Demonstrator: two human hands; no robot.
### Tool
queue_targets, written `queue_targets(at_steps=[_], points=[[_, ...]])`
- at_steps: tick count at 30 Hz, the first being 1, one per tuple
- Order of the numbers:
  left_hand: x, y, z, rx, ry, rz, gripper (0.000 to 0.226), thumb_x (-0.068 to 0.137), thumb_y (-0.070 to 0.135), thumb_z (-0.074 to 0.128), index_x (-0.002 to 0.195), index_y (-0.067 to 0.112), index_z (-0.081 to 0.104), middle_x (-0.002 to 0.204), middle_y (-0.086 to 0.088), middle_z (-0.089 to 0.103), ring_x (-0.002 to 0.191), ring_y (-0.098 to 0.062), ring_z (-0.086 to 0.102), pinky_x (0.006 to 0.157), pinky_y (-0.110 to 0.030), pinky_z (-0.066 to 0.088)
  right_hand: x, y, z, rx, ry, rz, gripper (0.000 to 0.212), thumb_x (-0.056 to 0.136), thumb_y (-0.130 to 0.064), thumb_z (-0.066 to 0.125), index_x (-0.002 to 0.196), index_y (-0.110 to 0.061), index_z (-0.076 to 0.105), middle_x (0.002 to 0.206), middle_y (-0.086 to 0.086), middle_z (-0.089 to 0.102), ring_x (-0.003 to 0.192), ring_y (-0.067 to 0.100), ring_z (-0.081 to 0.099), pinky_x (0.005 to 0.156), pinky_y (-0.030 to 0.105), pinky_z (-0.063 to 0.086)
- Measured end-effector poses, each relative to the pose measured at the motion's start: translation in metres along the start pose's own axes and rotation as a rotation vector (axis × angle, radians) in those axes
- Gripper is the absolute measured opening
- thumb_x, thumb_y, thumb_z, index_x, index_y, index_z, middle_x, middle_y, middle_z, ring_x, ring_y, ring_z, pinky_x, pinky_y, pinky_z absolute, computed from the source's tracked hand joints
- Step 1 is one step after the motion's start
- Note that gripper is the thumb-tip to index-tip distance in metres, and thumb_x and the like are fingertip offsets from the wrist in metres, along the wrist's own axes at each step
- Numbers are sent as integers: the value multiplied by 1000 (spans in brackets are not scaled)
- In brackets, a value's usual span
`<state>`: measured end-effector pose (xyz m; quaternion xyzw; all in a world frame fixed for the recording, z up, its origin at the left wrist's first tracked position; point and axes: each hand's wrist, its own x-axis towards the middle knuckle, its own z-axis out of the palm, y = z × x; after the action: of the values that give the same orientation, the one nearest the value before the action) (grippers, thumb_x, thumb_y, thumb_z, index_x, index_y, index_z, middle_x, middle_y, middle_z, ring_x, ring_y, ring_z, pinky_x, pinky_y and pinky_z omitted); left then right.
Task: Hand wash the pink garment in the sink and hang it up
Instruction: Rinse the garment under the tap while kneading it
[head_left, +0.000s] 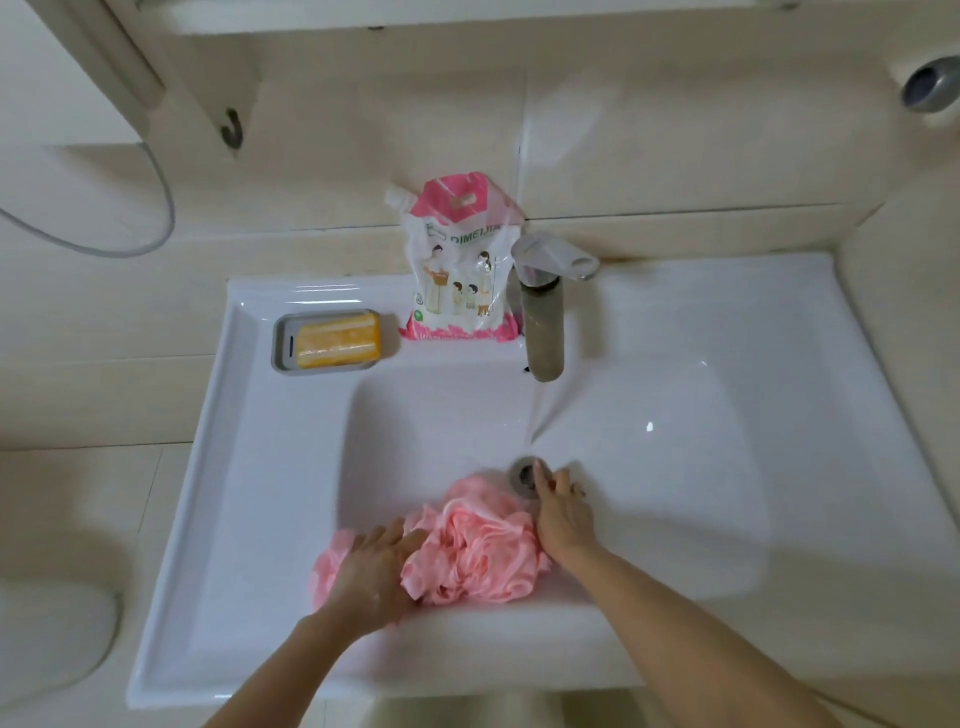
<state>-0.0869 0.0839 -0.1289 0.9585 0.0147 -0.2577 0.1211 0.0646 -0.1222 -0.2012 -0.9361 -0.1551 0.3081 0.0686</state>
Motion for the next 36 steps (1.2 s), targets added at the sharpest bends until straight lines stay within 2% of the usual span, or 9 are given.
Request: queue_targets(at_steps=[5,10,19,22,25,27,29,32,36], points=[[4,3,-1,4,36,-32,74,32,42,73,104,30,67,85,7,69,60,-11,64,46,-21,48,5,6,3,-68,0,-9,53,99,-15,33,150,-18,19,141,10,26,120,31,39,100,37,37],[17,15,-6,-146,-16,-120,75,75,38,45,148,29,28,143,-2,43,123,-25,48,94,-34,43,3,11,-1,12,4,-10,53,99,-26,41,148,-18,23,137,11,31,117,31,42,98,38,40],[76,72,-40,-586,302,44,79,68,54,56,139,24,38,135,-9,42,123,-26,42,97,-41,44,-9,60,-63,1496,-357,333,33,100,-27,43,113,-4,64,99,14,71,92,28,66,78,34,55],[90,49,-28,-412,341,-8,73,69,58,58,134,25,48,131,-14,50,111,-37,52,83,-46,52,-5,89,-85,1131,-20,283,20,96,-24,51,111,-15,62,106,5,69,95,26,64,73,28,53],[89,32,-27,-567,503,-542,57,76,25,67,128,5,54,140,-22,42,124,-44,42,99,-51,40,2,112,-85,357,388,218,58,79,-48,51,122,-10,59,121,14,62,111,36,58,90,44,48],[91,33,-26,-447,687,-506,56,73,13,67,126,2,51,138,-23,43,123,-45,42,98,-54,38,-6,107,-80,208,647,75,61,80,-47,44,124,-6,58,124,16,58,112,37,56,91,47,47],[99,41,-20,-180,597,-119,74,72,45,64,135,13,43,141,-18,40,129,-41,37,100,-59,36,-21,74,-81,157,549,-175,66,77,-53,47,137,-23,46,141,8,44,129,31,43,98,47,42],[122,46,1,75,234,72,121,52,90,40,151,26,18,150,-19,30,134,-48,31,96,-71,23,-17,47,-45,-108,181,-343,112,60,-89,38,149,-41,-10,159,10,-13,145,36,-14,110,62,-10],[145,37,36,170,64,69,139,43,98,42,153,22,5,154,-18,23,136,-47,29,99,-76,24,14,49,-16,-298,44,-283,118,60,-95,16,153,-22,13,157,18,14,142,43,13,103,72,19]])
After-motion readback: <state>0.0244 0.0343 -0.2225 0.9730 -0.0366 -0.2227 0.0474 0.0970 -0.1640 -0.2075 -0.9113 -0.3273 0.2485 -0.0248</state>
